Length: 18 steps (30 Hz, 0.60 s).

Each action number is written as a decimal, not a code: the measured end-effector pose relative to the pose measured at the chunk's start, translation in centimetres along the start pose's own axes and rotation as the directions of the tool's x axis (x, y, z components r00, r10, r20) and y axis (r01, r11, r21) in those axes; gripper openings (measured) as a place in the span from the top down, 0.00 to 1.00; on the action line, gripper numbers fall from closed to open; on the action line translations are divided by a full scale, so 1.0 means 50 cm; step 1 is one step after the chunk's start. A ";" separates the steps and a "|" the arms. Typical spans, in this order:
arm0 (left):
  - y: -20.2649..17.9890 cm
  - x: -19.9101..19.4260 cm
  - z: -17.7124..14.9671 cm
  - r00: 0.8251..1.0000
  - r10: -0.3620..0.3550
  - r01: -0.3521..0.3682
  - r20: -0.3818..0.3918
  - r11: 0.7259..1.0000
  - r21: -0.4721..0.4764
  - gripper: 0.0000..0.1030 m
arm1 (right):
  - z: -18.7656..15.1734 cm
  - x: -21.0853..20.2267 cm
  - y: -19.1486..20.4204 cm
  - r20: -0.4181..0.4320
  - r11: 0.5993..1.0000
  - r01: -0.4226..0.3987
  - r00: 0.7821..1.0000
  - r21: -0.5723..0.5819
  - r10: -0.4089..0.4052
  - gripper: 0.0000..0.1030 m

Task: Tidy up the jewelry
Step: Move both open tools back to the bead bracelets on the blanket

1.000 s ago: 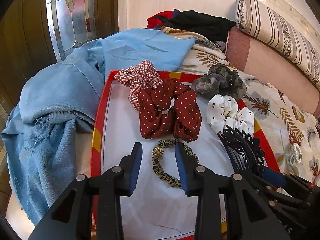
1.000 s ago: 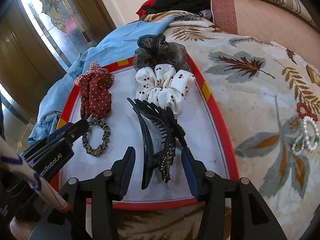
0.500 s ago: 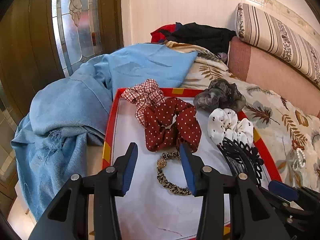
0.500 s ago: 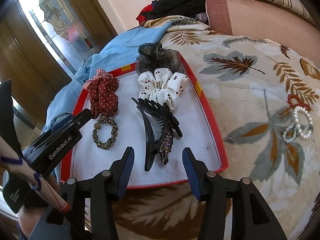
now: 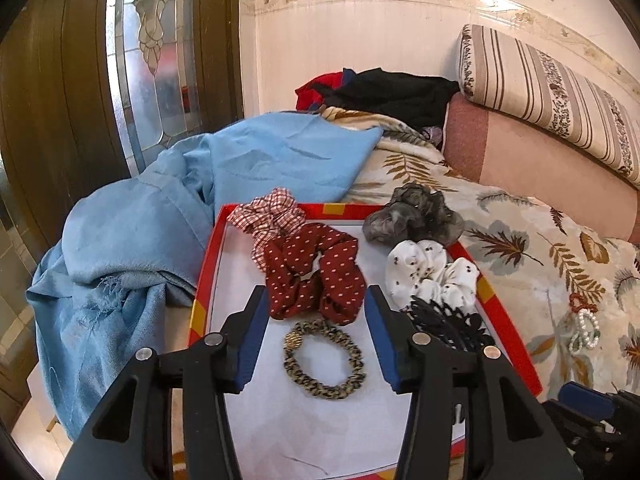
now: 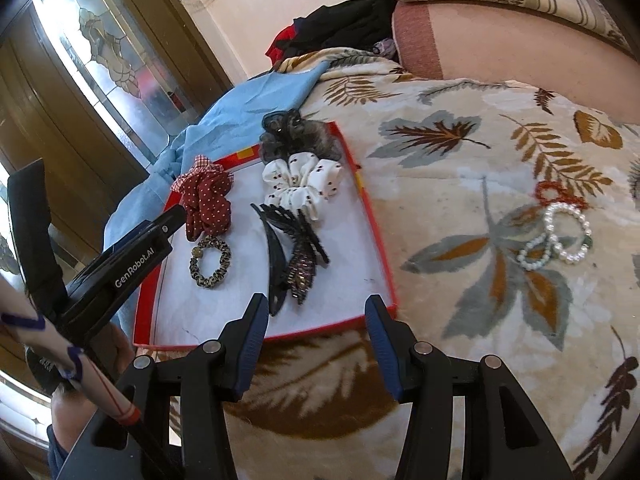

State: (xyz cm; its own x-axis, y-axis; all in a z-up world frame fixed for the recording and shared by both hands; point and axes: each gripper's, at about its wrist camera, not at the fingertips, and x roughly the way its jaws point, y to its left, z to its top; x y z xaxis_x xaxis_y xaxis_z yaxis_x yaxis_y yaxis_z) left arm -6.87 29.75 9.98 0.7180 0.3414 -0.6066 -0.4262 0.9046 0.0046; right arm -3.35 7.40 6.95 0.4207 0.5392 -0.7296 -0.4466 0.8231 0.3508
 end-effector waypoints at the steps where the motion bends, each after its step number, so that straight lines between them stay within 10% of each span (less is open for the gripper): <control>1: -0.006 -0.002 -0.001 1.000 0.002 -0.002 0.004 1.000 0.006 0.53 | -0.002 -0.007 -0.007 0.003 1.000 0.002 1.000 0.002 -0.002 0.47; 18: -0.183 -0.139 -0.079 0.994 -0.097 0.090 0.043 0.986 0.139 0.52 | -0.057 -0.203 -0.274 0.066 0.989 0.107 0.991 0.107 -0.114 0.47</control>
State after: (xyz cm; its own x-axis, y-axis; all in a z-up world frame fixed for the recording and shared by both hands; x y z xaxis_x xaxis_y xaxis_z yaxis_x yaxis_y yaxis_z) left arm -10.15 18.09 11.03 0.7789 0.2627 -0.5695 -0.2788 0.9584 0.0608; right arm -3.74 -9.87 7.88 0.5203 0.4525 -0.7243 -0.3123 0.8902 0.3318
